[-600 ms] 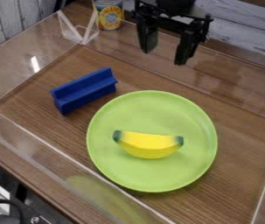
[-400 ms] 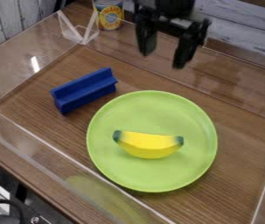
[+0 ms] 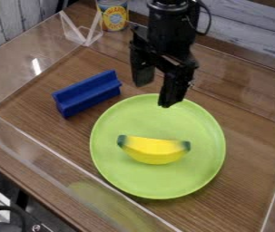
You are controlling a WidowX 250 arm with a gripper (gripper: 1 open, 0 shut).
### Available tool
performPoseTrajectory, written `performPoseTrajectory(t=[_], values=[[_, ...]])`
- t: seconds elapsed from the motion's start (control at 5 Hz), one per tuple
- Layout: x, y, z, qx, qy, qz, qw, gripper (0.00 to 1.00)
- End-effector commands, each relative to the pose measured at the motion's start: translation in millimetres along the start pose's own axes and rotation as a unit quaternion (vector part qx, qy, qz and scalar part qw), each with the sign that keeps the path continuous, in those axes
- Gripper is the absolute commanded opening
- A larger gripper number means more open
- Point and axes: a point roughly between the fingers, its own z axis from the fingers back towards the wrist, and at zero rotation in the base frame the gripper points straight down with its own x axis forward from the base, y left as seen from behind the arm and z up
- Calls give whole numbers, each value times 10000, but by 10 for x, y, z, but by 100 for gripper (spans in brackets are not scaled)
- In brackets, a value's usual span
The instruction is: Remove the banana from inside the green plate and put it on the table
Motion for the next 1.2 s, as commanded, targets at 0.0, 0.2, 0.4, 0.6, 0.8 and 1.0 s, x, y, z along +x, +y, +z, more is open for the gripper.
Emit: performPoseTrajectory(t=[0.0, 0.2, 0.4, 0.6, 0.8, 1.0], values=[[-65, -39, 42, 139, -218, -563, 9981, 100], [-115, -67, -37, 184, -267, -868, 9957, 100], [-148, -77, -153, 246, -314, -1115, 9930, 100], [-177, -94, -280, 266, -353, -1189, 9919, 100], [-199, -97, -393, 285, -352, -1255, 9911, 100], [-226, -97, -470, 308, -374, -1355, 9896, 100]])
